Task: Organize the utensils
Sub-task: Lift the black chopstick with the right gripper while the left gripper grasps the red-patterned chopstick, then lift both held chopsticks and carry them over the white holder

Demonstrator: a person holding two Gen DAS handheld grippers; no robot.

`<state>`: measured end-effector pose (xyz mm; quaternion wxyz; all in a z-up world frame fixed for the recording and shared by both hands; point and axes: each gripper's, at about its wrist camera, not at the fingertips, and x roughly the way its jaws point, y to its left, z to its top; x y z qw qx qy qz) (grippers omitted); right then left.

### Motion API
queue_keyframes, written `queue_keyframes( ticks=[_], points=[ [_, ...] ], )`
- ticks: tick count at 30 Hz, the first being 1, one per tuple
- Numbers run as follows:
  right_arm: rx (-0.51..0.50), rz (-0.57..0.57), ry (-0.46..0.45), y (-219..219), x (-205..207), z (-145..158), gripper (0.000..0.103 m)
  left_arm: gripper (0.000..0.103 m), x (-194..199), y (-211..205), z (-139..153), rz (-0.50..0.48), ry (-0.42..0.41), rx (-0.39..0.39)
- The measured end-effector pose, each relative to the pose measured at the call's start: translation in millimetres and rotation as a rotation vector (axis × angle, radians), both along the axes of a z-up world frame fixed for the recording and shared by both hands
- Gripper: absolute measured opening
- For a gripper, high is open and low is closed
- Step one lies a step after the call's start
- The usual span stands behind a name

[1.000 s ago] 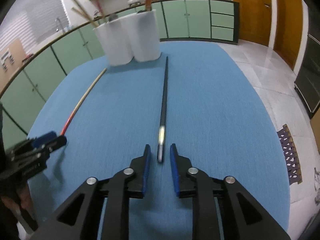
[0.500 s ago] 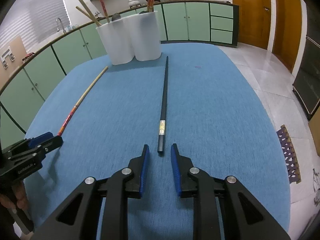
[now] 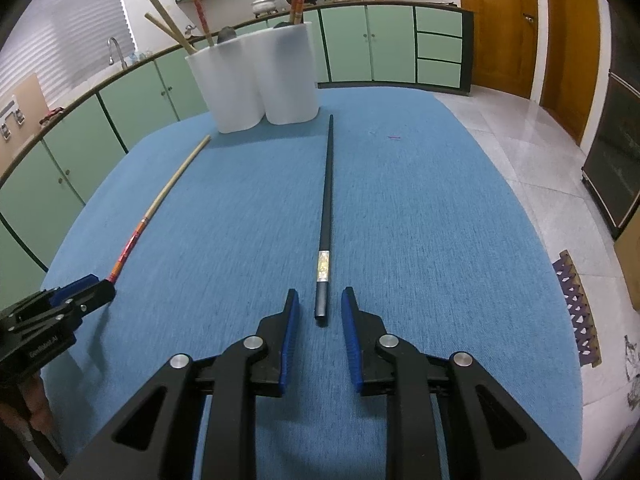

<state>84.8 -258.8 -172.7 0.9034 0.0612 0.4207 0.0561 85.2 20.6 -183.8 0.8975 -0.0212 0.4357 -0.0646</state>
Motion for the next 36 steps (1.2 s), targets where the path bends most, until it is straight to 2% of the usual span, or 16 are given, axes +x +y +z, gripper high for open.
queue_keyframes(
  ticks=[2, 8, 10, 11, 12, 18, 24, 31, 36],
  points=[
    [-0.003, -0.001, 0.001, 0.6, 0.4, 0.1, 0.022, 0.023, -0.2, -2.0, 0.1, -0.003, 0.002, -0.001],
    [-0.008, -0.003, 0.003, 1.1, 1.9, -0.1, 0.022, 0.005, -3.0, -8.2, -1.0, 0.004, 0.000, 0.003],
    [-0.018, -0.007, 0.005, 1.9, 3.4, -0.3, 0.020, 0.005, -3.1, -9.0, -1.0, 0.009, -0.003, 0.009],
    [-0.030, -0.013, 0.006, 3.0, 3.7, -0.1, 0.015, 0.005, -3.4, -9.8, -1.0, 0.010, -0.005, 0.016],
    [-0.045, -0.021, 0.008, 3.7, 4.4, 0.0, 0.006, 0.005, -3.8, -10.4, -1.1, 0.010, -0.006, 0.021],
    [-0.037, -0.030, 0.016, 1.4, 3.4, 4.0, 0.006, 0.005, -7.3, -10.2, 8.5, 0.007, -0.008, 0.048],
    [-0.029, -0.022, -0.002, -6.5, -3.1, 31.3, 0.006, 0.005, -16.2, -10.2, 48.5, -0.019, -0.108, 0.118],
    [-0.033, -0.007, -0.077, -17.1, -7.8, 84.0, 0.006, 0.005, -19.5, -6.2, 106.1, -0.034, -0.251, 0.115],
    [-0.022, 0.021, -0.124, -22.0, -1.5, 119.9, 0.006, 0.005, -7.2, -2.8, 143.6, -0.042, -0.325, 0.078]
  ],
)
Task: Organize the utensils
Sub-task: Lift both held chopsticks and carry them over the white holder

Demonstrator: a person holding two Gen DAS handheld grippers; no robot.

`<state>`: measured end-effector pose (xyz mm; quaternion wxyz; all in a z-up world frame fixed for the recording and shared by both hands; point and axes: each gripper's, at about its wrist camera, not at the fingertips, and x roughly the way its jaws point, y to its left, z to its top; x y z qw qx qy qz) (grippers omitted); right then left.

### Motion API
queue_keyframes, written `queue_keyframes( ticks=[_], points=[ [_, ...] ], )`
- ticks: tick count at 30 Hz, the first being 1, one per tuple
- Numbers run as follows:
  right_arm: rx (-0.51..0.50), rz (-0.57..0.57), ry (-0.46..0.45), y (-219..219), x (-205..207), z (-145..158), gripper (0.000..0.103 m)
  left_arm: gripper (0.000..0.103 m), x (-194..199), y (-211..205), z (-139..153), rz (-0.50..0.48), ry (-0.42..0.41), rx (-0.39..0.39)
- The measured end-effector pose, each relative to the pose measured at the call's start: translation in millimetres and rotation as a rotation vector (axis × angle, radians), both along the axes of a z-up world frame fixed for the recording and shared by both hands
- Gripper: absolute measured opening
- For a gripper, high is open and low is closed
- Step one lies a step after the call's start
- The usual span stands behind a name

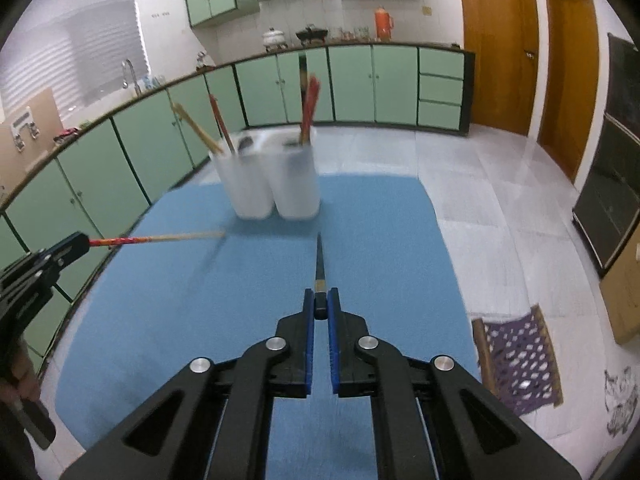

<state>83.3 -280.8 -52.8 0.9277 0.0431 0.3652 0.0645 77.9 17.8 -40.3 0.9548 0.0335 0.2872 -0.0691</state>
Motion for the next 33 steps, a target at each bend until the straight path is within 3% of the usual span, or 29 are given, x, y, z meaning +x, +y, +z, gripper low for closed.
queue_keyframes(
  ticks=[7, 14, 21, 26, 33],
  points=[
    [0.005, 0.066, -0.041, -3.5, 23.1, 45.3, 0.006, 0.005, 33.4, 3.4, 44.6, -0.039, -0.068, -0.050],
    [-0.021, 0.150, -0.035, 7.9, 50.7, 71.7, 0.006, 0.005, 65.2, -0.4, 74.4, -0.094, -0.077, -0.076],
    [-0.022, 0.221, -0.061, 12.0, 62.5, 104.3, 0.006, 0.005, 72.5, -0.4, 99.9, -0.121, -0.121, -0.077],
    [-0.011, 0.260, -0.114, 17.1, 71.6, 137.1, 0.006, 0.005, 80.6, 0.0, 128.2, -0.118, -0.185, -0.092],
    [0.005, 0.293, -0.199, 21.4, 90.4, 183.6, 0.006, 0.005, 95.9, -3.2, 192.1, -0.114, -0.324, -0.119]
  ],
)
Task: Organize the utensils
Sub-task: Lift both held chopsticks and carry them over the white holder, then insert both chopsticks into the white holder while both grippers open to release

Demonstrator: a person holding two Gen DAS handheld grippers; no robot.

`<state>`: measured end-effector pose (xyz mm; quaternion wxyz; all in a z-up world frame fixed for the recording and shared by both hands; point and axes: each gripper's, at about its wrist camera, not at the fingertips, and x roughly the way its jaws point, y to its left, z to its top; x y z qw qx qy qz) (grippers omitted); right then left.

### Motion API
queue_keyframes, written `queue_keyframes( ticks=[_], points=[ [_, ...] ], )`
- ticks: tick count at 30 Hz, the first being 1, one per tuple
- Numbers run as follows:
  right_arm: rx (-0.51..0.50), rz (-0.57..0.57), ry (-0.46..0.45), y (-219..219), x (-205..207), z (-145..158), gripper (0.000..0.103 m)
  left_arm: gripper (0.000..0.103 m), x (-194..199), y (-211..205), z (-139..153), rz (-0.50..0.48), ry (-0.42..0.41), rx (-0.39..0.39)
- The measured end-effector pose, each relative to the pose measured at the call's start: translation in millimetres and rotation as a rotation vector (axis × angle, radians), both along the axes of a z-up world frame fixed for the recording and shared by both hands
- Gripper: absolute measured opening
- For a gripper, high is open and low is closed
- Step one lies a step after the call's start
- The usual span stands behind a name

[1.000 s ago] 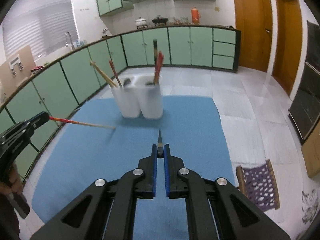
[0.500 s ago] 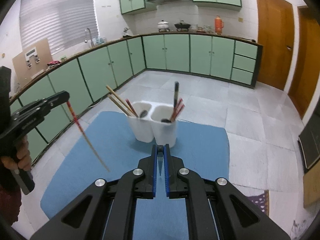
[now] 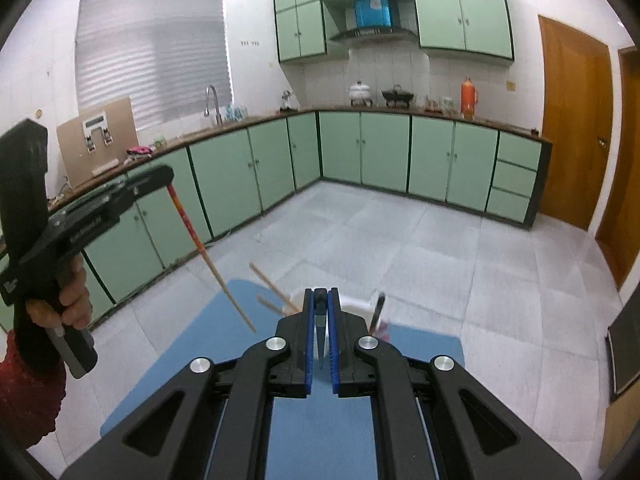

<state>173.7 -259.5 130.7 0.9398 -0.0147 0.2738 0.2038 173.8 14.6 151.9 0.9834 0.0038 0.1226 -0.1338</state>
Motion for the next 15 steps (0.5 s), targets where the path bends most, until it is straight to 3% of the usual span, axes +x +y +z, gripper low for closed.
queue_keyframes(
  ticks=[7, 10, 15],
  points=[
    [0.002, -0.025, -0.056, 2.4, 22.0, 19.5, 0.006, 0.005, 24.4, -18.0, 35.7, 0.000, -0.086, -0.017],
    [-0.022, -0.054, -0.074, 6.5, 38.4, 17.0, 0.006, 0.005, 46.1, -34.3, 26.9, -0.007, -0.072, -0.002],
    [-0.039, -0.086, -0.042, 12.4, 76.7, -1.7, 0.006, 0.005, 78.9, -52.6, -12.7, -0.007, -0.002, 0.026]
  ],
)
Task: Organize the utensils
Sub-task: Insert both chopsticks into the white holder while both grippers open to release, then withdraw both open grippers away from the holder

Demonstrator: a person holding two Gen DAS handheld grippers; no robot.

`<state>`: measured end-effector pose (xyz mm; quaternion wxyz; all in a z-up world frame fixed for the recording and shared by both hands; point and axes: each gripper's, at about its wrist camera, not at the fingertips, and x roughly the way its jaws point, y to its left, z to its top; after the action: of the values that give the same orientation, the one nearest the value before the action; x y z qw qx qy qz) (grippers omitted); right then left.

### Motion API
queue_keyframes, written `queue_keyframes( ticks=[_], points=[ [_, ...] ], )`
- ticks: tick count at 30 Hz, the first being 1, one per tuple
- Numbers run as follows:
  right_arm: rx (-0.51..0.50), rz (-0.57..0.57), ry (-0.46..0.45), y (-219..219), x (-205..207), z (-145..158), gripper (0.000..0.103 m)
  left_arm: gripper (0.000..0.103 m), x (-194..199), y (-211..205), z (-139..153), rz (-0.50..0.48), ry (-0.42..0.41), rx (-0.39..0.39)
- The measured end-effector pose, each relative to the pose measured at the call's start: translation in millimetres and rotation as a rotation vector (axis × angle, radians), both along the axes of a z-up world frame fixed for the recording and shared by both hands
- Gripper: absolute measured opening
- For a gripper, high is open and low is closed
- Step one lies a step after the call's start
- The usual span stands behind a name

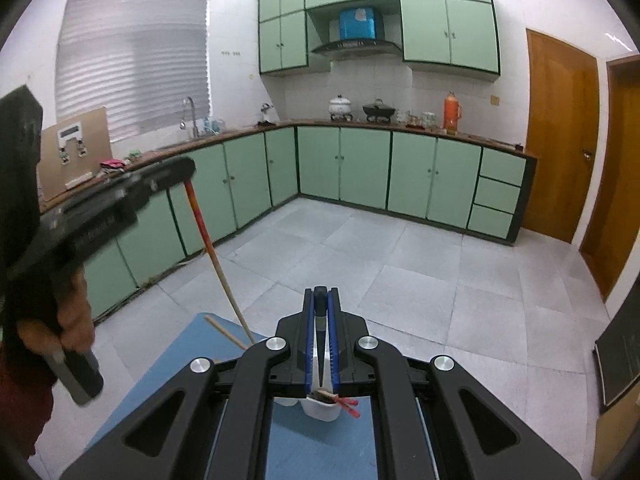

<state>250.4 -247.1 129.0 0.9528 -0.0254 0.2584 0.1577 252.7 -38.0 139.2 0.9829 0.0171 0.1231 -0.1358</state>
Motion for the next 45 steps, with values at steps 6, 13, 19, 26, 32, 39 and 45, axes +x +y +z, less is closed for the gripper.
queue_keyframes(
  ticks=[6, 13, 19, 26, 32, 39, 45],
  points=[
    [-0.001, -0.016, 0.072, 1.7, 34.7, -38.6, 0.006, 0.005, 35.9, -2.9, -50.4, 0.001, 0.116, 0.041],
    [-0.030, -0.002, 0.157, 5.4, 48.3, -72.3, 0.007, 0.013, 58.3, 6.7, -86.7, -0.016, 0.255, 0.079],
    [-0.003, -0.036, 0.124, -5.9, 35.3, -67.8, 0.027, 0.046, 51.7, 31.7, -79.9, -0.005, 0.255, 0.039],
    [0.020, -0.104, 0.022, -30.8, -7.7, -48.0, 0.067, 0.082, 9.5, 58.8, -61.5, 0.044, 0.182, -0.002],
    [0.054, -0.172, -0.038, -51.1, -60.9, -45.4, 0.092, 0.092, -37.6, 78.5, -64.1, 0.093, 0.170, -0.032],
    [0.095, -0.198, -0.012, -59.2, -111.2, -66.2, 0.097, 0.096, -88.4, 88.0, -79.5, 0.155, 0.178, -0.065],
    [0.093, -0.236, 0.011, -53.0, -147.1, -86.6, 0.097, 0.096, -125.2, 74.4, -98.6, 0.157, 0.203, -0.028]
  ],
)
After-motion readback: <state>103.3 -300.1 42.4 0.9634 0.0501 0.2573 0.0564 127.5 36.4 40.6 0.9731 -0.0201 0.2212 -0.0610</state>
